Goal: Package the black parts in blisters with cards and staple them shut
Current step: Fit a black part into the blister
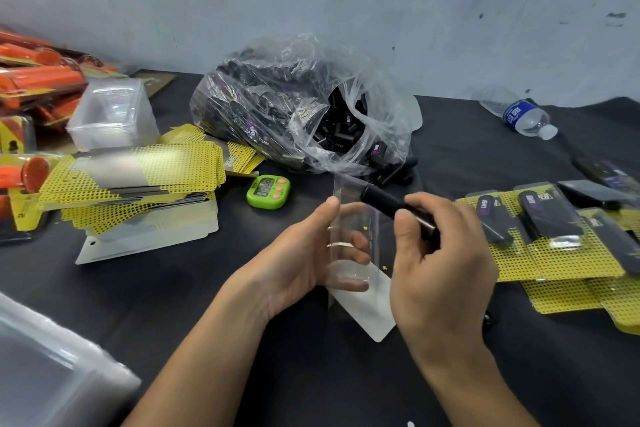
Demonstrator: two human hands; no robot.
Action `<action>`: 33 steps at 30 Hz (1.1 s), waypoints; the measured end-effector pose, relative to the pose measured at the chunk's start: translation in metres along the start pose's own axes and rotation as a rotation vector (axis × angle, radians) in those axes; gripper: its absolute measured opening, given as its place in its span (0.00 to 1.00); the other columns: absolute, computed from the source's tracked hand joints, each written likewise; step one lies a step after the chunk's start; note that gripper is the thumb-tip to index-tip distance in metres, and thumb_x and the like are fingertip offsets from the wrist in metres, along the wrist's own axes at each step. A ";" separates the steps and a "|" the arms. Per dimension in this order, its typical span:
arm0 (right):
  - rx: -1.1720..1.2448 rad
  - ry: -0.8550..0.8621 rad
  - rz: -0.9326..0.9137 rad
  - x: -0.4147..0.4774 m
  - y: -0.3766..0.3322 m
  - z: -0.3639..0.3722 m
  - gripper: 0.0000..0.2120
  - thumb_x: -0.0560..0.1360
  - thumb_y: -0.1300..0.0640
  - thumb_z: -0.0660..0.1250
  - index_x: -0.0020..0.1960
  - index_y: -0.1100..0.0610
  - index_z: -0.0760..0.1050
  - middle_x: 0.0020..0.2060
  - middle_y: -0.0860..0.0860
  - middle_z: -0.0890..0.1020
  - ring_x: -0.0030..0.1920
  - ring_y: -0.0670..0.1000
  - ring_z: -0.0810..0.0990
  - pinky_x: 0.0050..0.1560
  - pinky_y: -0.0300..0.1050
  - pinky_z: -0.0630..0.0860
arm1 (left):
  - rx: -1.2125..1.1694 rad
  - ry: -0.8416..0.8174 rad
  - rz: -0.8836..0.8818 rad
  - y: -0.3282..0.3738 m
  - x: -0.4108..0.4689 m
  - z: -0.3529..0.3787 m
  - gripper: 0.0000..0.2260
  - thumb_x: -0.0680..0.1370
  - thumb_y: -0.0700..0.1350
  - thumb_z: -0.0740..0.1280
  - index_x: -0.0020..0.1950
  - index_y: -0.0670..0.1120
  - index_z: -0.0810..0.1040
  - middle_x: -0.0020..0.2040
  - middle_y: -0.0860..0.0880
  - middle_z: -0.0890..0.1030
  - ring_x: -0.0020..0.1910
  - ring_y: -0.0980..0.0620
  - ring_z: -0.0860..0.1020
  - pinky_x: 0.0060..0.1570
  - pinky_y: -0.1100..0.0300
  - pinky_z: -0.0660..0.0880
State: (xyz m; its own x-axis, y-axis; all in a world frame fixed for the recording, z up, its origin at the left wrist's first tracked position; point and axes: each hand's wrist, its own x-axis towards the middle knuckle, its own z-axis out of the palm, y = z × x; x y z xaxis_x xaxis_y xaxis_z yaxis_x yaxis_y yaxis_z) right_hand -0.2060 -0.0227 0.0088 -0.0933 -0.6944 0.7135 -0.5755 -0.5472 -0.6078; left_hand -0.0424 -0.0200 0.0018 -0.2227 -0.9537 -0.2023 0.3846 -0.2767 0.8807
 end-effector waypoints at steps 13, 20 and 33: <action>0.157 -0.295 0.042 -0.017 -0.010 0.015 0.07 0.78 0.52 0.68 0.45 0.53 0.81 0.51 0.42 0.81 0.47 0.42 0.80 0.46 0.28 0.73 | -0.144 -0.014 0.040 -0.004 -0.001 -0.007 0.18 0.78 0.56 0.64 0.54 0.48 0.88 0.53 0.45 0.86 0.50 0.48 0.86 0.50 0.54 0.83; 0.083 -0.324 -0.095 -0.010 -0.003 0.012 0.08 0.75 0.60 0.72 0.51 0.53 0.86 0.47 0.41 0.82 0.47 0.42 0.81 0.49 0.27 0.74 | -0.158 0.006 0.039 0.000 -0.003 -0.007 0.23 0.79 0.56 0.63 0.66 0.42 0.79 0.57 0.44 0.84 0.52 0.46 0.84 0.68 0.42 0.73; -0.113 -0.221 -0.001 0.007 0.001 -0.010 0.09 0.78 0.67 0.66 0.48 0.55 0.82 0.43 0.47 0.80 0.42 0.50 0.78 0.42 0.43 0.73 | -0.314 -0.115 0.157 0.008 -0.005 -0.016 0.29 0.80 0.57 0.64 0.76 0.41 0.71 0.63 0.41 0.80 0.65 0.42 0.78 0.67 0.37 0.74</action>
State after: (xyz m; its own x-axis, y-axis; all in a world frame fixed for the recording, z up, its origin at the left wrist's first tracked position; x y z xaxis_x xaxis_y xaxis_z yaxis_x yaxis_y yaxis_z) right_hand -0.2152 -0.0230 0.0166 0.0799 -0.7862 0.6128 -0.6641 -0.5004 -0.5555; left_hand -0.0242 -0.0192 0.0034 -0.2316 -0.9728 -0.0098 0.6745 -0.1678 0.7189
